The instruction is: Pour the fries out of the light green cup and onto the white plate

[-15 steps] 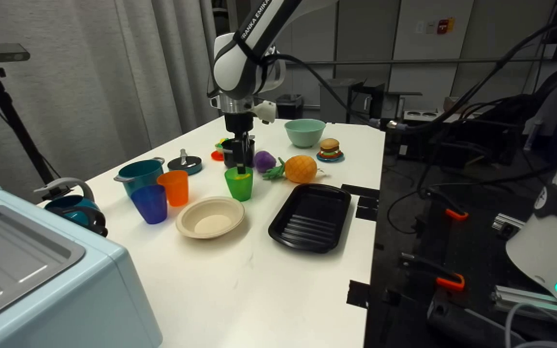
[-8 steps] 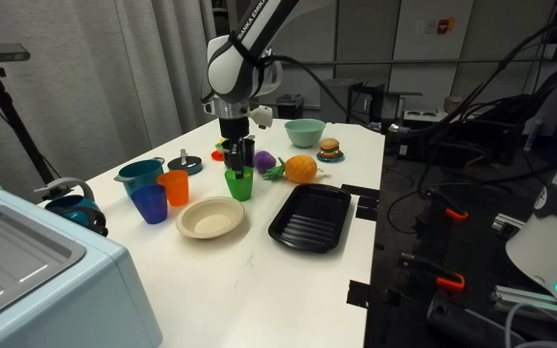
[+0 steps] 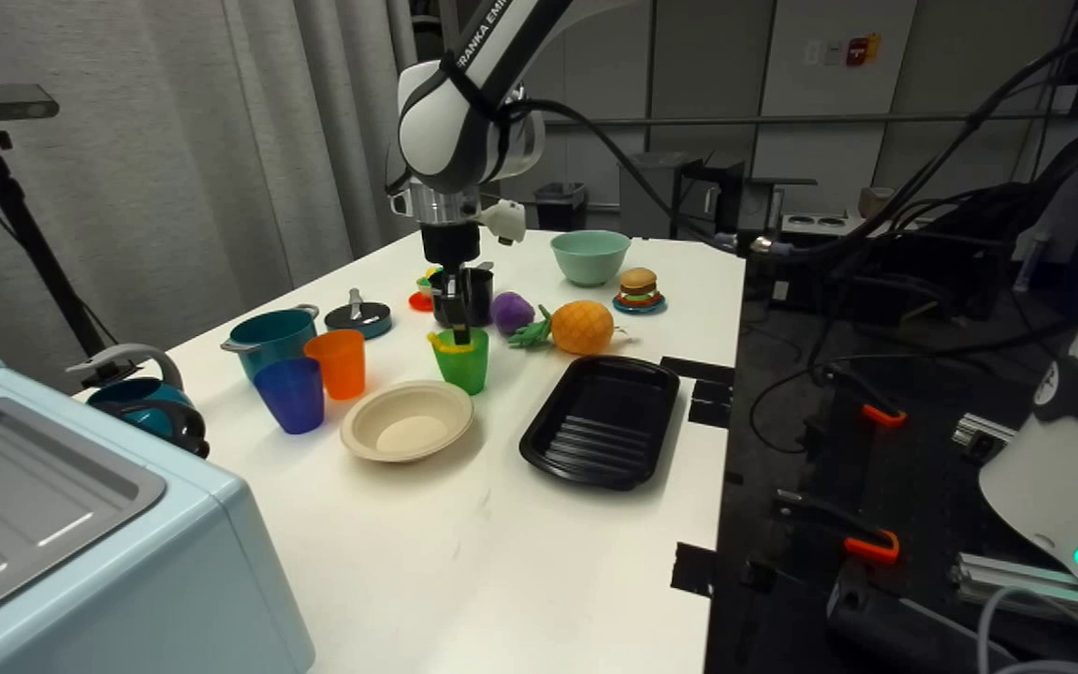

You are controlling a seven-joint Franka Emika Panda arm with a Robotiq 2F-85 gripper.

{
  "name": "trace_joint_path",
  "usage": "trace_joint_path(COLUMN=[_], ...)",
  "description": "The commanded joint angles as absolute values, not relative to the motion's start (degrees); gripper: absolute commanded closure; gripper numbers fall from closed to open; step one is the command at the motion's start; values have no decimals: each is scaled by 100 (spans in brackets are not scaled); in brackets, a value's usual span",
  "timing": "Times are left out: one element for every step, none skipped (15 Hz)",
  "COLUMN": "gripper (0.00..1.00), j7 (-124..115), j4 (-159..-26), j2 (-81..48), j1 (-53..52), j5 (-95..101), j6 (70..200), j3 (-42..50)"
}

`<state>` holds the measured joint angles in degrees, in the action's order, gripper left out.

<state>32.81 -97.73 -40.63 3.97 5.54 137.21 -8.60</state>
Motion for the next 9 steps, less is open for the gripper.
trace_joint_path(gripper=[100, 100, 99, 99, 99, 99, 99, 99, 99], j7=[3266, 3265, 3262, 3255, 3228, 3156, 3043, 2959, 2853], j4=[-9886, -9887, -9890, -9893, -9898, -9911, -9931, -9949, -9970], j2=[-3945, -3935, -3939, -3938, -3936, -3927, -3916, -3912, -3906], j1=[375, 374, 376, 375, 368, 346, 320, 305, 283], j5=[575, 574, 569, 566, 566, 578, 582, 599, 629], j6=[13649, 13648, 13653, 13657, 13669, 13697, 13734, 13818, 13924], j3=[-843, -843, -844, -844, -836, -808, -776, -753, -722])
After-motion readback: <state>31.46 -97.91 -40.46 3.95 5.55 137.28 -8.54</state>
